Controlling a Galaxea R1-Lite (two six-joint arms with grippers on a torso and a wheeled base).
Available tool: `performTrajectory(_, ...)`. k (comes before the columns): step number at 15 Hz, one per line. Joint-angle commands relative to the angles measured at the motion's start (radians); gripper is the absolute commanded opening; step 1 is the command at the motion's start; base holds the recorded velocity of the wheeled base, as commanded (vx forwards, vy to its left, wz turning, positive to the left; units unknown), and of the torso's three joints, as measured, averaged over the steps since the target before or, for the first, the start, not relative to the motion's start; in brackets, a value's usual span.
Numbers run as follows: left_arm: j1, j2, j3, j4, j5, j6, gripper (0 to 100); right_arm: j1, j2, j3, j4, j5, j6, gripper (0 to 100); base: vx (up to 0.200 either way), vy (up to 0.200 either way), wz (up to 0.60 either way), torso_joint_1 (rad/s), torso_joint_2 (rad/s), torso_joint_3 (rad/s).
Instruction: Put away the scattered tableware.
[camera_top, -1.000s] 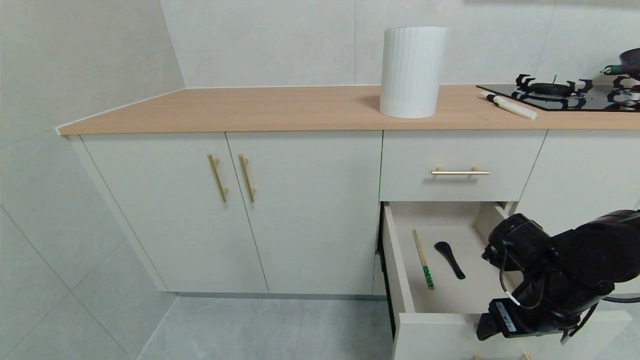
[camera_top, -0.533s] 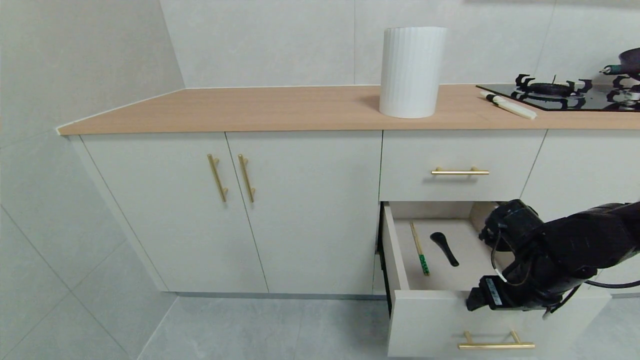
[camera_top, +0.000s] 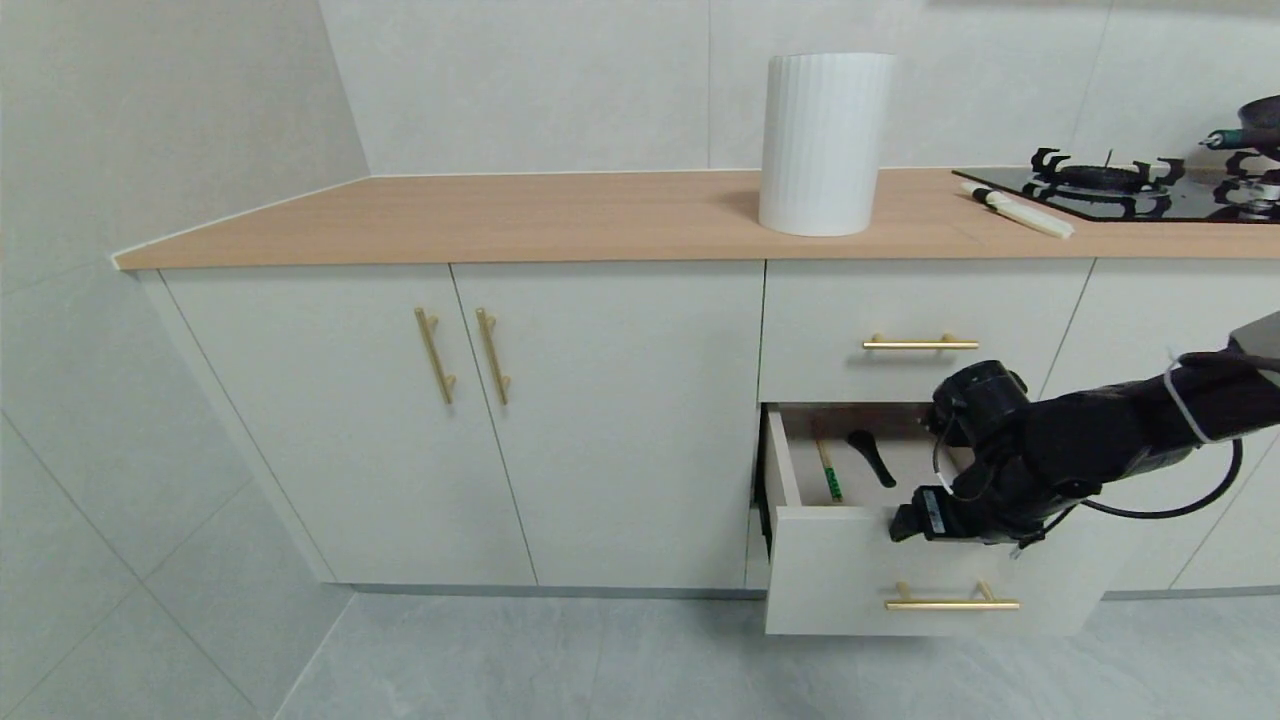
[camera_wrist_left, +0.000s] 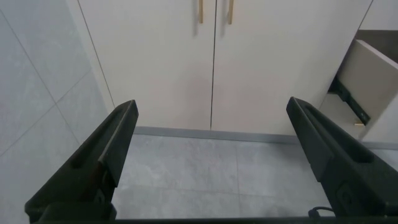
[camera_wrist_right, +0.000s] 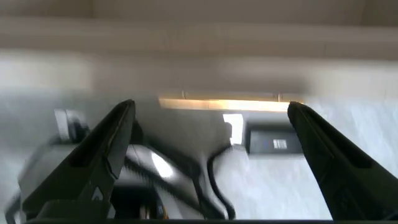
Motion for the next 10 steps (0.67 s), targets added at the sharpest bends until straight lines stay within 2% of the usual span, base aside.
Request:
performTrajectory(1,0.0,0.0,0.0,0.0,0.0,-0.001,100,-0.017,0.089,-0.065,-0.073,-0.002,-0.001,100,0.0,0.0,0.0,0.0,0.0,0.0)
performTrajectory(3,0.0,0.0,0.0,0.0,0.0,-0.001,100,-0.023,0.123,-0.061,-0.166,-0.017,-0.001,100,0.0,0.0,0.0,0.0,0.0,0.0)
performTrajectory(5,0.0,0.0,0.0,0.0,0.0,-0.001,100,-0.044,0.172,-0.048,-0.319,-0.042,-0.001,100,0.0,0.0,0.0,0.0,0.0,0.0)
performTrajectory(6,0.0,0.0,0.0,0.0,0.0,-0.001,100,-0.049,0.178,-0.047,-0.343,-0.043,-0.001,100,0.0,0.0,0.0,0.0,0.0,0.0)
performTrajectory(7,0.0,0.0,0.0,0.0,0.0,-0.001,100,-0.058,0.206,-0.036,-0.432,-0.056,0.002,100,0.0,0.0,0.0,0.0,0.0,0.0)
performTrajectory(9,0.0,0.0,0.0,0.0,0.0,-0.001,100,-0.06,0.215,-0.031,-0.463,-0.063,0.004,100,0.0,0.0,0.0,0.0,0.0,0.0)
performTrajectory(10,0.0,0.0,0.0,0.0,0.0,-0.001,100,-0.07,0.264,-0.012,-0.644,-0.085,0.007,100,0.0,0.0,0.0,0.0,0.0,0.0)
